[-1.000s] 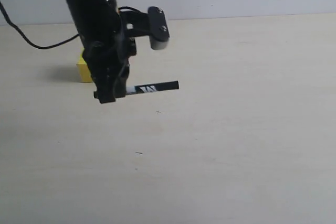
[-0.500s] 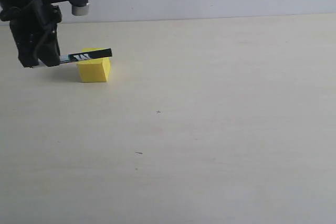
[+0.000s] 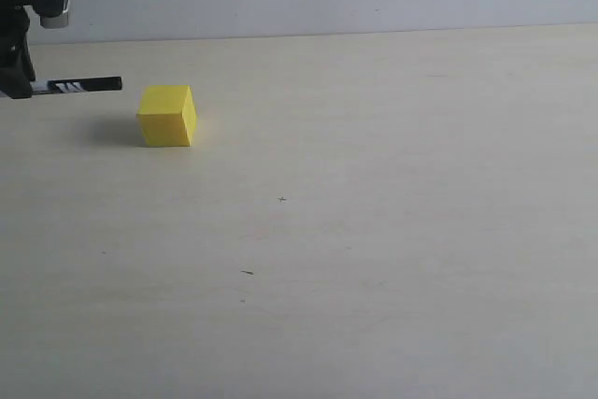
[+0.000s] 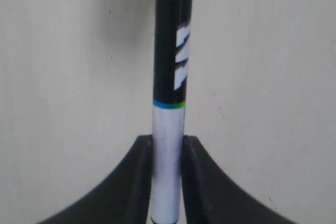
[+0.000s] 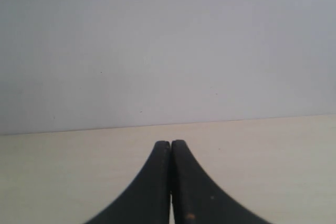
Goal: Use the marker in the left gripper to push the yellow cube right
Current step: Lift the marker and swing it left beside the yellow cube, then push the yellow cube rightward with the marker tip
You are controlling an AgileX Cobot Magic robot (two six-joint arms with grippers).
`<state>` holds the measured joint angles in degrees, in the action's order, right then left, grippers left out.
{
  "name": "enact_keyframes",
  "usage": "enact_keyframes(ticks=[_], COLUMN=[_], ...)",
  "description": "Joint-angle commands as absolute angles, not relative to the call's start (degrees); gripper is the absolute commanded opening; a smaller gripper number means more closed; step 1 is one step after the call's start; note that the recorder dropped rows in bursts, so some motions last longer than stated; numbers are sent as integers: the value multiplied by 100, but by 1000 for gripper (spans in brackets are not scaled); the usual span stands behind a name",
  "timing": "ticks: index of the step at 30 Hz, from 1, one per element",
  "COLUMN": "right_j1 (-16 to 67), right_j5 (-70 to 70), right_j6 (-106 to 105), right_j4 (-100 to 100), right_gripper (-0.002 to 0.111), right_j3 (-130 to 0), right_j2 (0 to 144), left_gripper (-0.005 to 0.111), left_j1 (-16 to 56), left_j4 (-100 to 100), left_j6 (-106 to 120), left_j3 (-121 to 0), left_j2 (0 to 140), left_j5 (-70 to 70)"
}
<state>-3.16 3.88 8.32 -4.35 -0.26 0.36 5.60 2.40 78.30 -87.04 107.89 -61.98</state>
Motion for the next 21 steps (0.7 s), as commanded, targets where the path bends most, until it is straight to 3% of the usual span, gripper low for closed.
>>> enact_keyframes(ticks=[1, 21], right_j1=[-339, -339], right_j5=[378, 378], right_j6=[821, 822], right_j4=[-454, -454], right_gripper=[0, 0], right_j3=[0, 0], right_j2=[0, 0], left_gripper=[0, 0], left_j1=[91, -168], left_j4=[-265, -338], left_j6=[8395, 8975], left_j3=[-8732, -10605], left_j2=[11163, 13126], left_j5=[-5905, -6271])
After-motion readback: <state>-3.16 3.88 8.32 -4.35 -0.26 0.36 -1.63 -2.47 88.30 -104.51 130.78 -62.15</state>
